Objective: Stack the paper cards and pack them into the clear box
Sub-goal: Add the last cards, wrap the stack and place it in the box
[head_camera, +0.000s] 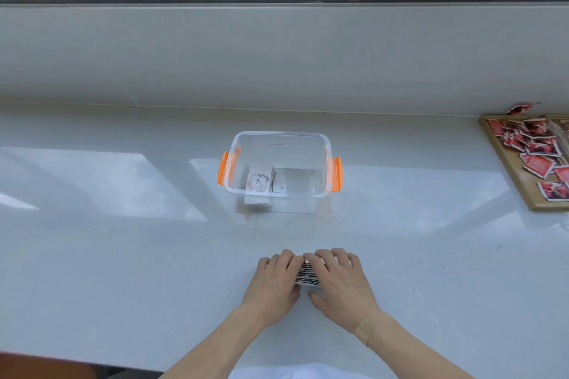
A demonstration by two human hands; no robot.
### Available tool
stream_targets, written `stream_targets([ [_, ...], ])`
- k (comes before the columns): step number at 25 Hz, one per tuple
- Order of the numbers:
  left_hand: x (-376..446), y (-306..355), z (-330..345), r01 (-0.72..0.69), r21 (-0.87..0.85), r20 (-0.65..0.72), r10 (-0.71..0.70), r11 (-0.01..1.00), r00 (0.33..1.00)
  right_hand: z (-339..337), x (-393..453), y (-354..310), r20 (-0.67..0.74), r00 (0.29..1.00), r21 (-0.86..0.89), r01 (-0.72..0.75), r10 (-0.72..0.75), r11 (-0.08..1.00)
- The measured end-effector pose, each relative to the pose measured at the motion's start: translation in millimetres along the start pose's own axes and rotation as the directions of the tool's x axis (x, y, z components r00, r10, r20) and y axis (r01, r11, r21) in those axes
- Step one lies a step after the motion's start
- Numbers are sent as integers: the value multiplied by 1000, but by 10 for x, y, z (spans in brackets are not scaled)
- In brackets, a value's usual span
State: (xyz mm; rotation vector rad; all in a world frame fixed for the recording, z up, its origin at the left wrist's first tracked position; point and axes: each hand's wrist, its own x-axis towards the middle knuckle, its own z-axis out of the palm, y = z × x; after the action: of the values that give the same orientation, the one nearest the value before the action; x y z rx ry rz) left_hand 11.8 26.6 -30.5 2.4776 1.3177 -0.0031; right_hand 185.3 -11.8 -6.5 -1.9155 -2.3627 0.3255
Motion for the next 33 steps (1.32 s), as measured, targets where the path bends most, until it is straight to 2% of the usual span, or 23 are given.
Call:
stream_targets([
  [2,17,-11,-59,-1,-8,0,1,1000,1000,-60,56,-58,24,1000,-42,3,-2,999],
  [3,23,-28,-115,18,-71,-22,-19,997,1000,-89,86,-64,39,999,-19,-16,17,1000],
  [5,28,-86,-286,75,-305,-91,-108,949,990,-122,120,-24,52,996,186,-82,74,979],
  [6,22,-118,-368,99,-450,-109,-164,888,980,-144,110,-6,79,989,366,-147,126,919],
  [8,-4,-122,-523,113,-654,-88,-223,748,971,-151,60,-16,147,965,640,-259,216,723],
  [10,-21,-46,-609,61,-702,-83,-166,710,983,-112,12,-82,180,948,709,-310,263,634],
  [12,-35,41,-621,-24,-630,-137,-80,776,987,-68,-8,-141,172,935,692,-338,309,638],
  [16,-90,56,-621,-98,-420,-265,-19,902,964,-37,14,-148,154,934,667,-339,323,663],
  [20,-217,147,-512,-190,-209,-506,60,959,860,-43,15,-137,165,937,649,-337,307,682],
  [21,-257,180,-464,-209,-164,-494,103,964,863,-46,17,-137,164,936,648,-339,310,682],
  [24,-331,227,-367,-228,38,-276,230,973,933,-41,10,-131,174,936,663,-340,305,667],
  [25,-324,217,-354,-224,65,-276,233,972,932,-39,11,-129,173,938,661,-337,301,671],
  [28,-297,204,-345,-185,-20,-378,164,982,911,-33,14,-130,158,940,648,-331,303,686],
  [33,-313,212,-272,-215,61,-197,223,975,955,-17,-6,-126,156,949,662,-306,273,684],
])
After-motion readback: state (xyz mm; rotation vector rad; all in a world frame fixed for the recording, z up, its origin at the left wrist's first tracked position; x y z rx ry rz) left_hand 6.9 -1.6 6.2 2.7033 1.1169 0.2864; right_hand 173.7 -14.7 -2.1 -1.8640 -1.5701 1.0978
